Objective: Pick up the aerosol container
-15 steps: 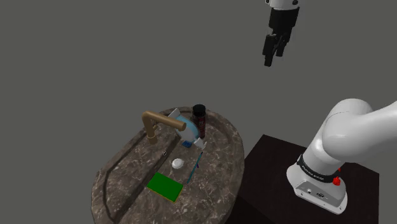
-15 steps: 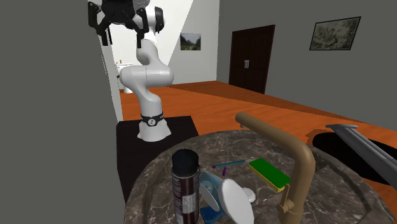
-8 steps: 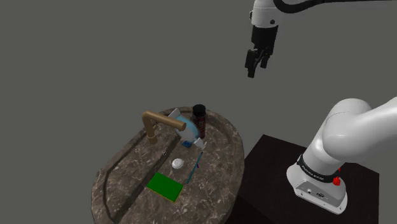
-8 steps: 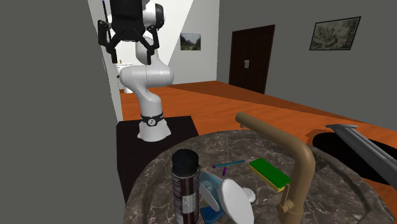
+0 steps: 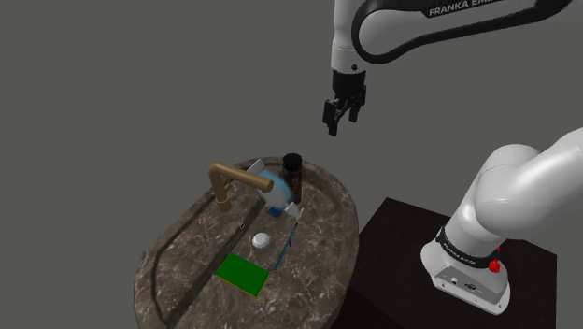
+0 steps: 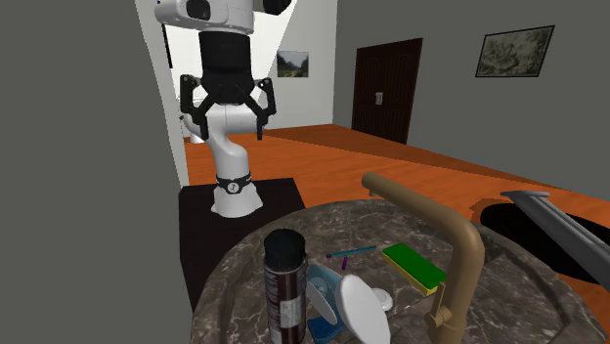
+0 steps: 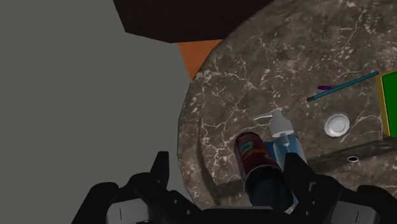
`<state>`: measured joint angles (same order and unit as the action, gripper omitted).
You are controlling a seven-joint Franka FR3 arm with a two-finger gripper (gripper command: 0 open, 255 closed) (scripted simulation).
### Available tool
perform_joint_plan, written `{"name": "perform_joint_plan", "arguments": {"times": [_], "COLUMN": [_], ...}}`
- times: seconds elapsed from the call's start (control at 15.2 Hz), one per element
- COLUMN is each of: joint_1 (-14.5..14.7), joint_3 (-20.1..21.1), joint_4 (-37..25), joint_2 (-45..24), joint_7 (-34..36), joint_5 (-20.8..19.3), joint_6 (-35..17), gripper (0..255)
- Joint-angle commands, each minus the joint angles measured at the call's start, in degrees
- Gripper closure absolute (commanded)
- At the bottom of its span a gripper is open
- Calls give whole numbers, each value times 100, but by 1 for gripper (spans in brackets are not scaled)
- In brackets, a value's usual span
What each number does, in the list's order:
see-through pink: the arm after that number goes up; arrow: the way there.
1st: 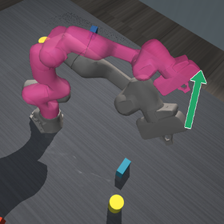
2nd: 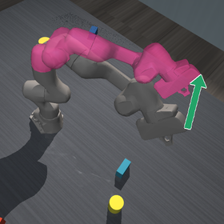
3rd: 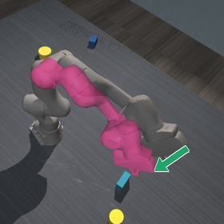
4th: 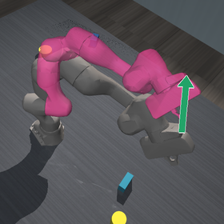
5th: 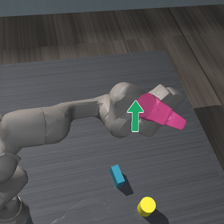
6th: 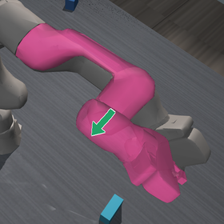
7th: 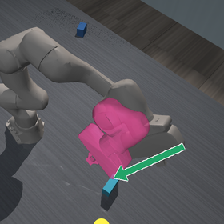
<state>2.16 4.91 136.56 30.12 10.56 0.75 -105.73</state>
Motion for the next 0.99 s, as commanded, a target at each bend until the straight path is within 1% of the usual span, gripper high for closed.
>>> {"name": "perform_joint_plan", "arguments": {"times": [0.0,0.33,0.73,0.92], "joint_1": [17,70,125,126], "joint_3": [80,305,527,532], "joint_4": [20,-166,-649,-529], "joint_2": [-330,-1256,-2457,-2574], "joint_7": [130,498,962,981], "joint_5": [45,102,13,-10], "joint_6": [-398,-1232,-2060,-2295], "gripper": [0,0,0,0]}}
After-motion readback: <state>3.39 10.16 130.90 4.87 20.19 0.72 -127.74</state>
